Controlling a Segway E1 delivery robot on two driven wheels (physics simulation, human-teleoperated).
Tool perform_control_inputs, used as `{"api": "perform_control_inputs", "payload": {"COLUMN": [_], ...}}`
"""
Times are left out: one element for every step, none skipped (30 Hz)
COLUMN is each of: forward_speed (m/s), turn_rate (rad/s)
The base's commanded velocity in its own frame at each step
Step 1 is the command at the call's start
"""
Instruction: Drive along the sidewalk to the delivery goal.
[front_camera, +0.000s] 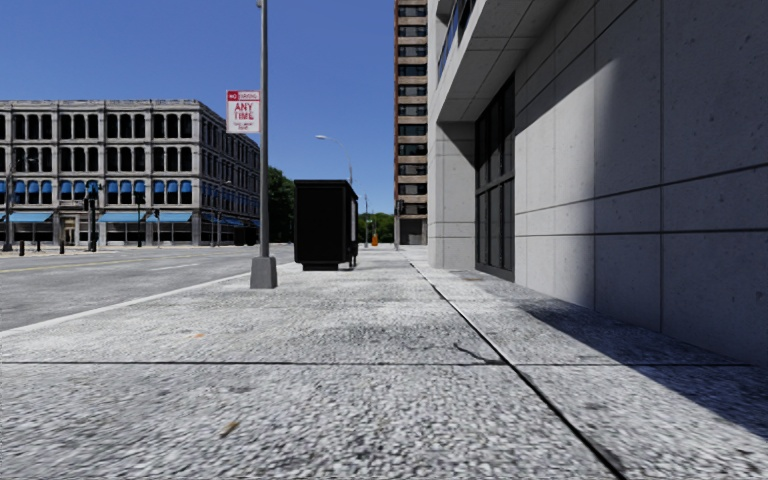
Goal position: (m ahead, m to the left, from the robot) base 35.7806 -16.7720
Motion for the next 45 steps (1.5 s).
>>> {"api": "perform_control_inputs", "payload": {"forward_speed": [2.0,2.0,2.0,2.0,2.0,2.0,2.0,2.0,2.0,2.0,2.0,2.0,2.0,2.0,2.0,2.0,2.0,2.0,2.0,2.0,2.0,2.0,2.0,2.0,2.0,2.0,2.0,2.0,2.0,2.0,2.0,2.0,2.0,2.0,2.0,2.0,2.0,2.0,2.0,2.0,2.0,2.0,2.0,1.96,1.93], "turn_rate": [-0.17,-0.17,-0.18,-0.19,-0.2,-0.21,-0.21,-0.21,-0.22,-0.23,-0.23,-0.23,-0.23,-0.23,-0.23,-0.23,-0.23,-0.23,-0.22,0.0,0.0,0.0,0.0,0.0,0.0,0.0,0.0,0.0,0.0,0.0,0.0,0.0,0.0,0.0,0.0,0.0,0.0,0.0,0.0,0.0,0.0,0.0,0.0,0.0,0.0]}}
